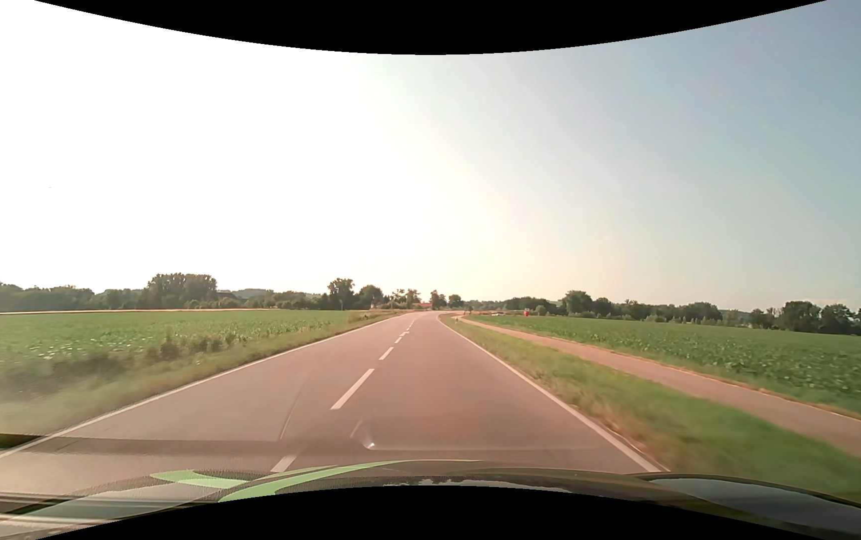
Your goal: Follow the waypoints while adhering to traffic rules and regulations
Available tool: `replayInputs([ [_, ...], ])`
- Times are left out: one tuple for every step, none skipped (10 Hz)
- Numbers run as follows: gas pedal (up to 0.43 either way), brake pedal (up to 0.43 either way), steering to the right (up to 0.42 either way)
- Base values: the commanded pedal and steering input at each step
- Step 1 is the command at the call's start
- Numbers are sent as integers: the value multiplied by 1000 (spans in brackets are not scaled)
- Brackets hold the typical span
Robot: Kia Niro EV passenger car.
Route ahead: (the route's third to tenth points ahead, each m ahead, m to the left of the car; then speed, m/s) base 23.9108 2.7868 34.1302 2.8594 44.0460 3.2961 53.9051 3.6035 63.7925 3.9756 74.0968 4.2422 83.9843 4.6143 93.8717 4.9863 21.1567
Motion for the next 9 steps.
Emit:
replayInputs([
  [358, 0, -12],
  [358, 0, -11],
  [358, 0, -10],
  [358, 0, -9],
  [358, 0, -9],
  [358, 0, -9],
  [358, 0, -8],
  [358, 0, -7],
  [358, 0, -7],
])
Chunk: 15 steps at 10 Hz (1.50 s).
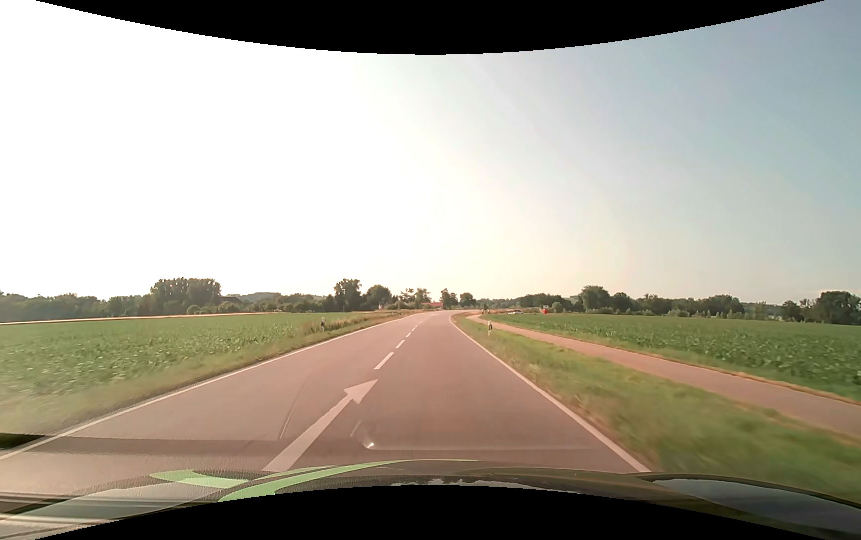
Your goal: Follow the waypoints while adhering to traffic rules and regulations
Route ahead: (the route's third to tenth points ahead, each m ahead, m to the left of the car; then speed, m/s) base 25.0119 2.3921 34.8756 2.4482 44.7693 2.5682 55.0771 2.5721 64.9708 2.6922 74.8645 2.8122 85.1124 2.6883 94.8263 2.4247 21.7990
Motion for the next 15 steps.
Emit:
replayInputs([
  [358, 0, -7],
  [358, 0, -7],
  [358, 0, -6],
  [358, 0, -4],
  [358, 0, -3],
  [358, 0, -1],
  [358, 0, -1],
  [350, 0, -1],
  [331, 0, -1],
  [319, 0, -1],
  [311, 0, -1],
  [280, 0, 0],
  [260, 0, 1],
  [240, 0, 1],
  [240, 0, 1],
])
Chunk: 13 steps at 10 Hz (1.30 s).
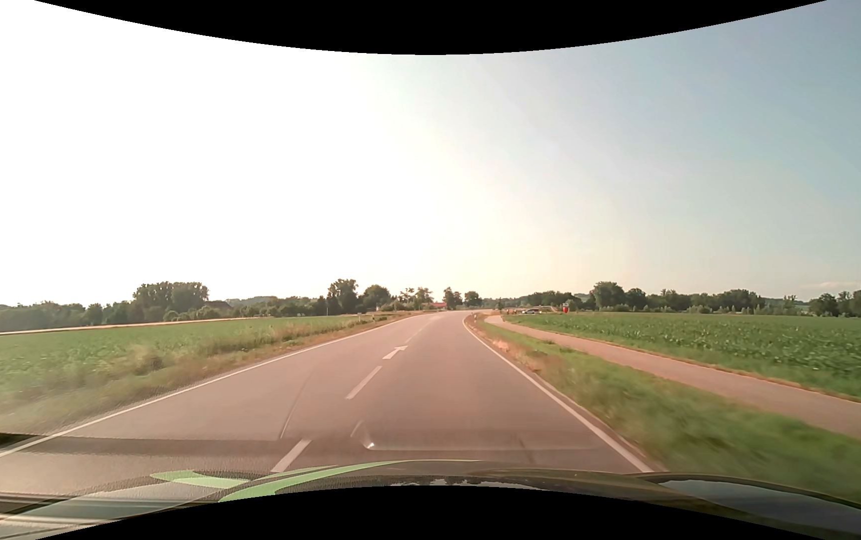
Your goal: Follow the waypoints while adhering to traffic rules and regulations
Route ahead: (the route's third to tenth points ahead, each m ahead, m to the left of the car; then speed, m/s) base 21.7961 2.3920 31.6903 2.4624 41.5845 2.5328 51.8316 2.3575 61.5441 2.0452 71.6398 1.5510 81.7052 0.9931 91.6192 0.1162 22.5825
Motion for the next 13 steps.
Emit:
replayInputs([
  [240, 0, 1],
  [240, 0, 1],
  [240, 0, 1],
  [240, 0, 2],
  [240, 0, 4],
  [240, 0, 5],
  [240, 0, 5],
  [240, 0, 5],
  [240, 0, 7],
  [240, 0, 8],
  [240, 0, 8],
  [240, 0, 8],
  [240, 0, 8],
])
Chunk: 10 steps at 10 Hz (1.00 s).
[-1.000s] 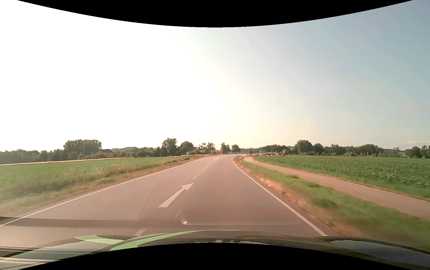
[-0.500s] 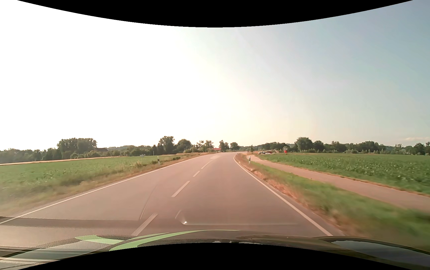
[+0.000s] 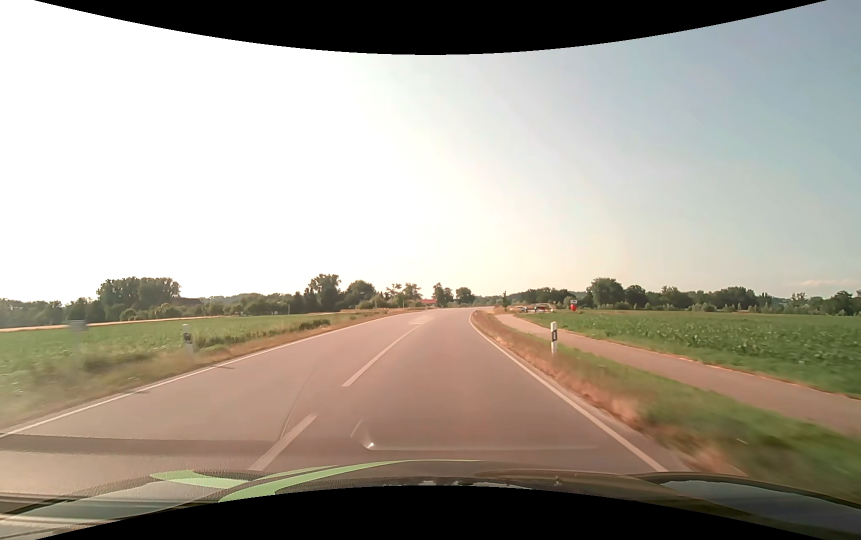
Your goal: Follow the waypoints while adhering to traffic rules and regulations
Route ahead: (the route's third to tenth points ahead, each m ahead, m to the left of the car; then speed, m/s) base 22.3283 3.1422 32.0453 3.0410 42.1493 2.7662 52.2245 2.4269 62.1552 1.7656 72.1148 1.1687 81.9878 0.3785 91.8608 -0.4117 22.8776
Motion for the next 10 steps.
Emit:
replayInputs([
  [240, 0, 8],
  [240, 0, 8],
  [240, 0, 8],
  [240, 0, 8],
  [240, 0, 8],
  [228, 0, 8],
  [220, 0, 9],
  [197, 0, 8],
  [177, 0, 8],
  [169, 0, 9],
])
